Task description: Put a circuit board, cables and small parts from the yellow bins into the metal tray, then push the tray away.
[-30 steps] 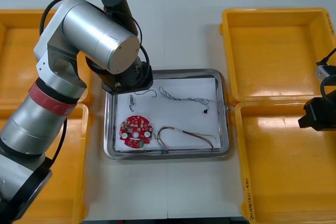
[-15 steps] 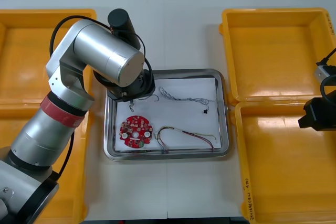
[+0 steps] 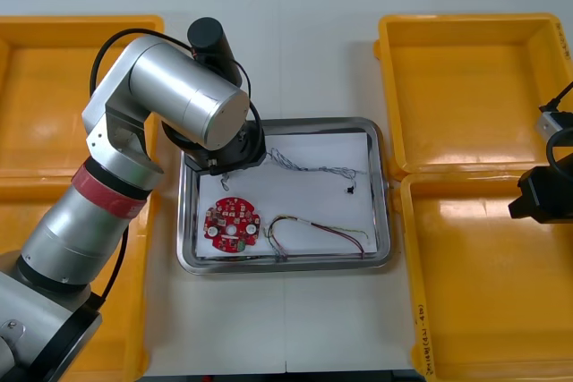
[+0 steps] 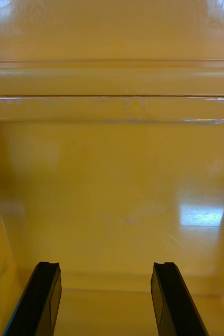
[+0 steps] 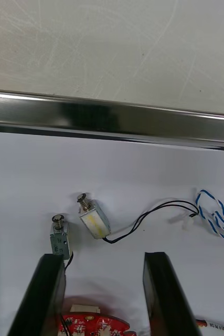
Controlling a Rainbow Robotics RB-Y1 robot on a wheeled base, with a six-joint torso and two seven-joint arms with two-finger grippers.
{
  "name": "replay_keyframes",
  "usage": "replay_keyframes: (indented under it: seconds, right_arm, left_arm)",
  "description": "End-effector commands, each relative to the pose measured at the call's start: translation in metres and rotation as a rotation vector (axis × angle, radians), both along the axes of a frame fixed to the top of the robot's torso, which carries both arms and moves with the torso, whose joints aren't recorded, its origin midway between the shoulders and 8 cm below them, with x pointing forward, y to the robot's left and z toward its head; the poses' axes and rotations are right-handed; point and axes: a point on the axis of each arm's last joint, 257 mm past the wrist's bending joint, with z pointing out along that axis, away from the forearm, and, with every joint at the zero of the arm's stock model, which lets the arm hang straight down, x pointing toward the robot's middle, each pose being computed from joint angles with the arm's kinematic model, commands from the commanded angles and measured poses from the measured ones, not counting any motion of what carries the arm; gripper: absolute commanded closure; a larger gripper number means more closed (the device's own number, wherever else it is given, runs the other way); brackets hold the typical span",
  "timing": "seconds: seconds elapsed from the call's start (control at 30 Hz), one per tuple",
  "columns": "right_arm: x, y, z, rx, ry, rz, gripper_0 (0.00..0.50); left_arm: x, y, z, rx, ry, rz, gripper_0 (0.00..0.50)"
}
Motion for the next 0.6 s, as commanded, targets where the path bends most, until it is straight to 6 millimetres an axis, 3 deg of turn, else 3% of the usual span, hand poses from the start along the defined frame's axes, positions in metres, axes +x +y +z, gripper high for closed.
replay_keyframes:
  seconds: [0.03,0.27,0.5,0.6]
  right_arm:
    - [0.001,-0.003,0.009,0.007,-0.033,-0.025,0.000]
    - [0.000,-0.002,0.009,0.009,-0.030,-0.022,0.000]
    - [0.000,-0.002,0.008,0.009,-0.028,-0.022,0.000]
    - [0.000,-0.001,0.008,0.010,-0.028,-0.021,0.000]
  left_arm:
    - [-0.006,-0.013,-0.002,0.029,-0.007,-0.084,0.000]
    - [-0.008,-0.004,0.019,0.015,-0.018,-0.067,0.000]
    - [-0.017,0.013,0.063,0.055,-0.054,-0.079,0.000]
    - [-0.011,0.014,0.086,0.063,-0.104,-0.102,0.000]
